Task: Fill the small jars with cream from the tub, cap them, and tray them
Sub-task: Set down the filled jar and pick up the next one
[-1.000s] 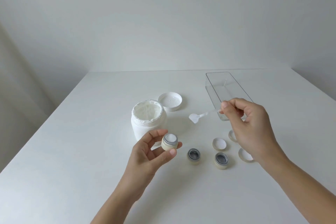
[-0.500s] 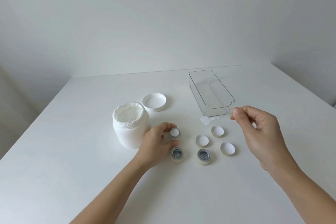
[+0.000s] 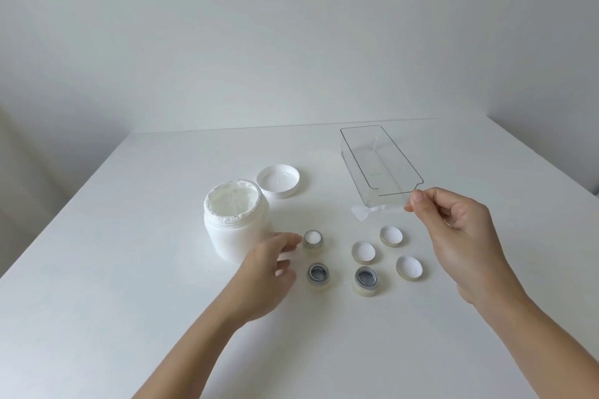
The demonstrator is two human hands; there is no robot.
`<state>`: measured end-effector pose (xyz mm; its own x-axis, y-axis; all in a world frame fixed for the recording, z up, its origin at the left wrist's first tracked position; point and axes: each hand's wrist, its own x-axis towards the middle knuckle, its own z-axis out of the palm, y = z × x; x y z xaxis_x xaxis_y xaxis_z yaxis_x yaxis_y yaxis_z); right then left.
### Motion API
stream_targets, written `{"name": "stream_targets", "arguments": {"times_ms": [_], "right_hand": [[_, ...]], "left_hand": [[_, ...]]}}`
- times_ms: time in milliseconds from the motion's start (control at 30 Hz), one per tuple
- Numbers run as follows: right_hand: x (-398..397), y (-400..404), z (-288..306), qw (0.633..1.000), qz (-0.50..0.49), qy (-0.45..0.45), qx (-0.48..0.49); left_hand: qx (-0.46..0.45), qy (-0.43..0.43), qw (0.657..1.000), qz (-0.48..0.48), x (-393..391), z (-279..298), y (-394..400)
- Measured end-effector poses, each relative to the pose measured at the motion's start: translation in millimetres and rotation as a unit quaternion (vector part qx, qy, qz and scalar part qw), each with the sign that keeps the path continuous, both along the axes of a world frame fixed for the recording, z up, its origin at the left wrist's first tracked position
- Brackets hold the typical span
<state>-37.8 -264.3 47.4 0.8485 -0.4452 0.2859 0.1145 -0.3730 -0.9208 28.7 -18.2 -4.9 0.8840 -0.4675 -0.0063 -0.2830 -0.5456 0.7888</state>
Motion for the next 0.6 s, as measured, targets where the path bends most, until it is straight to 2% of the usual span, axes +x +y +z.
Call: {"name": "stream_targets", "arguments": {"times_ms": [167, 300, 467, 600], "right_hand": [[15, 18, 7, 0.999, 0.041, 0.02, 0.025], [35, 43, 19, 0.996, 0.08, 0.011, -0.025], [67, 82, 35, 0.975, 0.106, -0.034, -0.191], [97, 112, 42, 0.92, 0.13, -0.083, -0.361]], "left_hand": [[-0.02, -0.026, 0.999, 0.007, -27, -10, -7], [-0.031, -0.05, 0.997, 0.053, -27, -15, -21], [-0.05, -0.051, 0.995, 0.068, -30, -12, -14], [-0.181, 0.016, 0.973, 0.14, -38, -7, 7]]}}
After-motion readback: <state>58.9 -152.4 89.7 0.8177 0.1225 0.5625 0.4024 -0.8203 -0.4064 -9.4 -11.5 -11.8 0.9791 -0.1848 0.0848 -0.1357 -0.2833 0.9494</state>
